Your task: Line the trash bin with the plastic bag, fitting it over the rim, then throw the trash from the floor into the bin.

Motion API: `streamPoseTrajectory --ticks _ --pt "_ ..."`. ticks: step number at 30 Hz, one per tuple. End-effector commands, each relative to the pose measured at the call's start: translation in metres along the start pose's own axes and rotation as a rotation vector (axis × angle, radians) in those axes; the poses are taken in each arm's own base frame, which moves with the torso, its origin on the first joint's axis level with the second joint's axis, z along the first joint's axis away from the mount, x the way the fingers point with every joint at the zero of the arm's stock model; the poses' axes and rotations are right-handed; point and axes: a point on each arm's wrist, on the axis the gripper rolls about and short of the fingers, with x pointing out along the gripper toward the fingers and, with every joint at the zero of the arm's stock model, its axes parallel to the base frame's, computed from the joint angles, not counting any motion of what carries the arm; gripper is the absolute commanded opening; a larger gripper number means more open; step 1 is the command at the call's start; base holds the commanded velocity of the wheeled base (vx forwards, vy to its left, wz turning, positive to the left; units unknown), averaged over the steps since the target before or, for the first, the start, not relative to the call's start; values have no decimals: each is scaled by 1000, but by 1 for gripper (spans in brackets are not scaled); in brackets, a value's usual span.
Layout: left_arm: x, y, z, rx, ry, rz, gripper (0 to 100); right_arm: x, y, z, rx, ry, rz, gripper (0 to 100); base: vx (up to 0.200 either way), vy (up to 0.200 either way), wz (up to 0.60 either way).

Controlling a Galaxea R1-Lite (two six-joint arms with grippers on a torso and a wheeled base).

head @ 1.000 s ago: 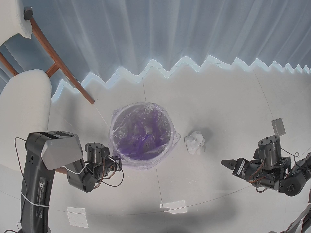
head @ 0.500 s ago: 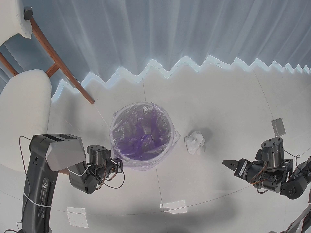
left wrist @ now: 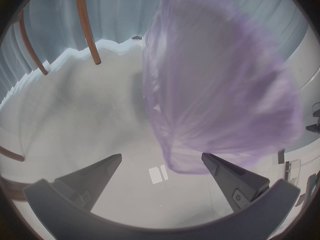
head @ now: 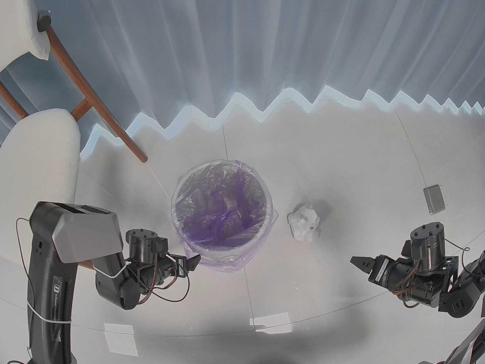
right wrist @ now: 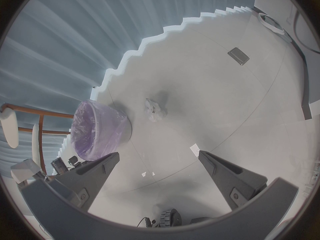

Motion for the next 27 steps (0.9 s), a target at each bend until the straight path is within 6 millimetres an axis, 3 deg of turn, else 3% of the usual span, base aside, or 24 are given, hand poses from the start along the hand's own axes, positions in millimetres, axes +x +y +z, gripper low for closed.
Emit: streamPoseTrajectory --ticks 1,4,6,7,10,15,22,27 --pt "-67 -11 26 -18 -51 -45 100 0 -1 -1 -5 4 -4 100 0 0 0" --pt "-104 -16 23 -52 -71 -62 100 0 0 -3 -16 13 -2 100 0 0 0" --pt "-116 -16 23 -53 -92 -67 100 0 3 -5 -24 20 8 100 0 0 0" --pt "-133 -17 27 -54 -148 -81 100 1 7 -8 -38 28 21 100 0 0 0" --pt "-157 -18 35 -59 -205 -127 100 7 17 -10 -55 37 48 100 0 0 0" --pt "-209 -24 64 -125 -385 -215 100 36 45 -10 -71 46 88 100 0 0 0" --pt "-256 -13 78 -132 -560 -182 100 79 78 -15 -90 54 126 100 0 0 0" --pt "-269 0 77 -143 -609 -102 100 106 92 -16 -86 41 137 100 0 0 0"
